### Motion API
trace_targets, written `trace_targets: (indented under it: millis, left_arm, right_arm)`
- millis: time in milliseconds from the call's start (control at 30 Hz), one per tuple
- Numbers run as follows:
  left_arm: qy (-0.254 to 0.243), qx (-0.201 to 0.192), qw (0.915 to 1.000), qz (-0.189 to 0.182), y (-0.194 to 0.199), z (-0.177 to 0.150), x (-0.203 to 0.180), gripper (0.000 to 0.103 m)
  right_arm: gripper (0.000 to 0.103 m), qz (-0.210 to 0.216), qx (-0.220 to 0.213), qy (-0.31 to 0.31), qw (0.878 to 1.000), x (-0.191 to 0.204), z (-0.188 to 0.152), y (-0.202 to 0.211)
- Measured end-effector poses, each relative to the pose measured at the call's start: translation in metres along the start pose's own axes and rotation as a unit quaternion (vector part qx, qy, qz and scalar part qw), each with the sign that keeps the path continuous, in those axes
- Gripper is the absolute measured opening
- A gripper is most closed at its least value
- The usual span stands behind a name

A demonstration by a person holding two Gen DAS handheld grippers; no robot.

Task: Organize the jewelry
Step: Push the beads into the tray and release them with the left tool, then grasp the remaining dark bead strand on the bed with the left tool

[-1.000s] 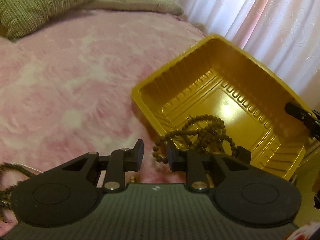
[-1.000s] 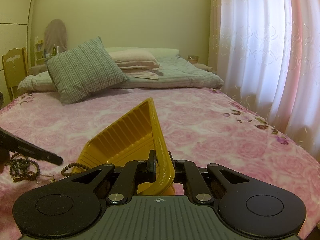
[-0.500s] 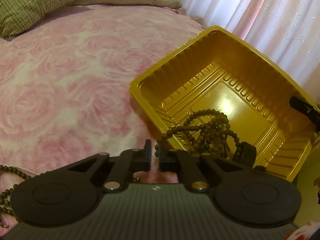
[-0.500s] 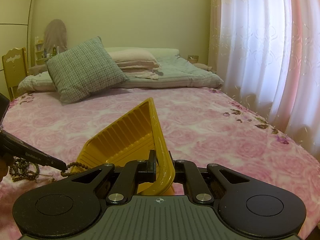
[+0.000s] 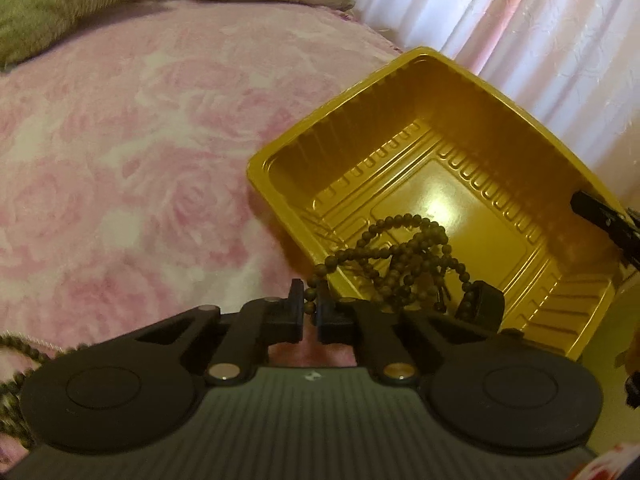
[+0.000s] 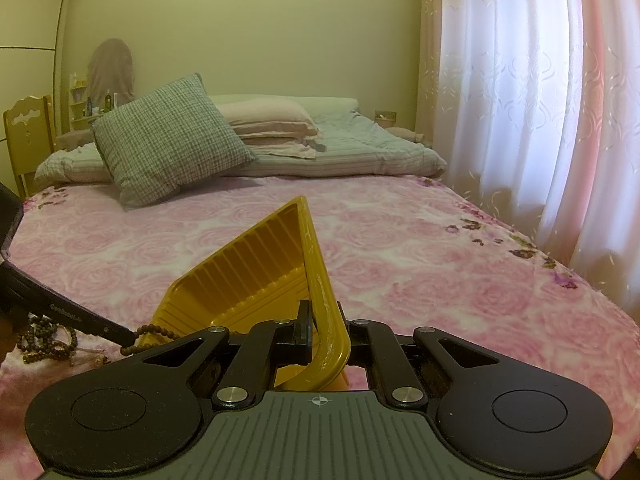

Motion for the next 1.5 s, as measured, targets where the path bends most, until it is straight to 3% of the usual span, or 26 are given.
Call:
trace_targets:
  millis: [500,667,800,900,1100,1333,1500]
  left_arm:
    - [-0.031,-0.041,0.9982,-0.033,-0.005,0.033,-0.035,0.003]
    - [-0.047,-0.055,0.9968,0.034,0.017,0.027,-0.009,0.004]
    - [-0.088,-0.023,0.9941,0.059,0.016,0.006,-0.001,0.005]
    - [-0.1,-0.005,0.9942,0.039,0.009,-0.005,-0.007,0.005]
    - [-0.089,-0.021,0.9957,0.015,0.002,0.001,-0.021,0.004]
    - [-0.111,-0.021,0.9933,0.023,-0.008,0.008,-0.035,0.004]
    - [-0.099,-0.03,0.9942,0.031,0.011,0.005,-0.023,0.006]
  right_arm:
    - [0.007,0.001,0.001,-0.001,1.0,-0.001,0.0,0.0]
    - [0.007,0.002,0.001,-0.004,1.0,-0.002,-0.001,-0.001]
    - [0.007,0.001,-0.001,-0.006,1.0,-0.001,-0.001,-0.001]
    - [0.007,0.001,-0.002,-0.006,1.0,-0.001,-0.001,0.0]
    - [0.007,0.001,-0.001,-0.004,1.0,-0.001,0.0,0.001]
    - [0.007,-0.001,0.001,-0.004,1.0,-0.003,0.0,0.0]
    - [0.007,0.0,0.0,-0.004,1.0,-0.002,0.0,0.0]
Point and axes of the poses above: each gripper's, at about its wrist camera, not at the fingertips, and y roughly against the way its jaws point, x to its left, z to its top, the point moved 6 cm from there along -y, roughly the way its jaws point, and after that the axes turned 5 degrees about x, right-handed, at the moved point
